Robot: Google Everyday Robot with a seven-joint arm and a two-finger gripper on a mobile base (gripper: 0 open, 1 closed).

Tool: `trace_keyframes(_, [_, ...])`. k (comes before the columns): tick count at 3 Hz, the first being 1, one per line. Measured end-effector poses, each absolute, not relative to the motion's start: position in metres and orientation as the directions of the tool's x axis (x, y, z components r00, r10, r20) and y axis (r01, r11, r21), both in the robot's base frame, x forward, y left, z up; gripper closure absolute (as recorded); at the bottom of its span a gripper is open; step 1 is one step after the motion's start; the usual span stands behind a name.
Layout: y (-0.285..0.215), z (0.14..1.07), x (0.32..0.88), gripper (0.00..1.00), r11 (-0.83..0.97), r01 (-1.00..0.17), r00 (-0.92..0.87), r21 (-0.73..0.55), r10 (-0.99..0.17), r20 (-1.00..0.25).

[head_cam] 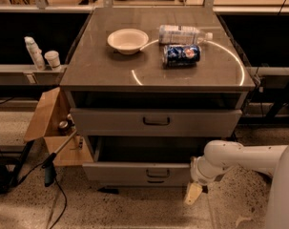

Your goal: Open middle drawer

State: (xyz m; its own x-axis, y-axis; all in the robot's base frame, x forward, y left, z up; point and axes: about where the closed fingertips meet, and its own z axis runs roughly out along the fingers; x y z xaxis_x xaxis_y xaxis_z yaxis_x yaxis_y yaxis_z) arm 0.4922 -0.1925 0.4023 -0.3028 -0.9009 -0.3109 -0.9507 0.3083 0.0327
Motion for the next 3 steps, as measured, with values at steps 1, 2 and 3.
trace_keyframes(1, [-0.194,0.402,0.483,0.0,0.316,-0.948,-0.315,0.049,-0.897,-0.31])
trace_keyframes(2, [-0.194,0.405,0.483,0.0,0.316,-0.948,-0.315,0.049,-0.897,-0.31])
trace_keyframes(3, [-0.195,0.403,0.47,0.0,0.327,-0.941,-0.339,0.091,-0.892,-0.3])
